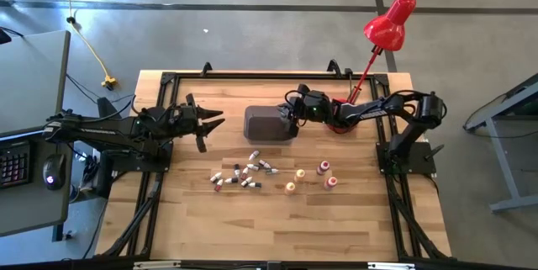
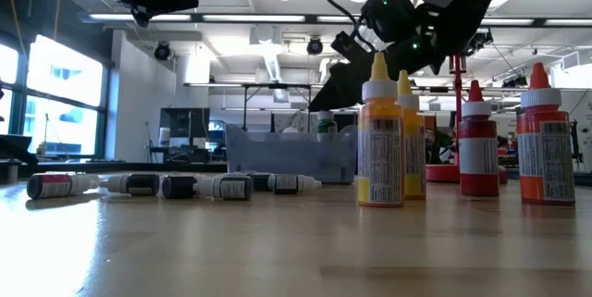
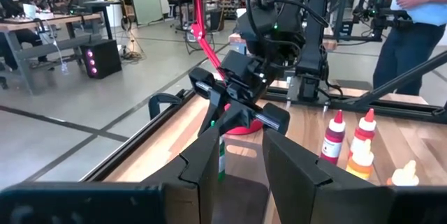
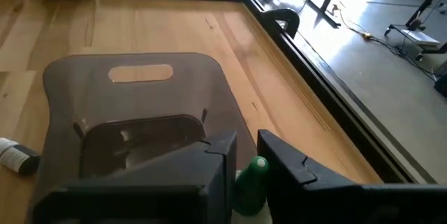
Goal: Pick & Place food coloring
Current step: Put the big green food coloring bottle into the black bin
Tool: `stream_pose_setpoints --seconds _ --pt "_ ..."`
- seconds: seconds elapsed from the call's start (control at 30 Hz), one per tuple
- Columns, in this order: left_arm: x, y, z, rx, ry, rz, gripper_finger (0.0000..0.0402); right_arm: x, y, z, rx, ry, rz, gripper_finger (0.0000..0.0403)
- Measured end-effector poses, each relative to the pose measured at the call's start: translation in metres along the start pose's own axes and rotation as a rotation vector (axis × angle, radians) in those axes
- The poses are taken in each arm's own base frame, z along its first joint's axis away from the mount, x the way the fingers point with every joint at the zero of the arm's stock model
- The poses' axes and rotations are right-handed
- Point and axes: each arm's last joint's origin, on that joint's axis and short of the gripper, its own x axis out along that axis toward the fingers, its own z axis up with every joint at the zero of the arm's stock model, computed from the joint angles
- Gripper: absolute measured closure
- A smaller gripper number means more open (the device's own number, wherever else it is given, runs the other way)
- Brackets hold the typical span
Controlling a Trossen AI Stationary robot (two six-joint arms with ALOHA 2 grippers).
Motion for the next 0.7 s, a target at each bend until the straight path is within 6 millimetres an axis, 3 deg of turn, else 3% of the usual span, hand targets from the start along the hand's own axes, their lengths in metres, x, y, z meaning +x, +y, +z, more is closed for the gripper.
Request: stream_pose_setpoints --seconds 0.13,0.37,0.7 --pt "0.0 0.0 0.0 0.0 0.0 0.0 0.0291 0.0009 0.0008 -0.0045 -0.001 0.037 0.005 0.0347" --pt "0.0 0.0 -0.0006 0.002 0.006 0.0 0.0291 0.0019 0.0006 -0.0057 -0.009 0.042 -0.011 0.0401" --pt "0.0 0.0 -0.0006 0.001 0.006 0.0 0.0291 0.002 -0.0004 -0.0016 -0.05 0.002 -0.033 0.04"
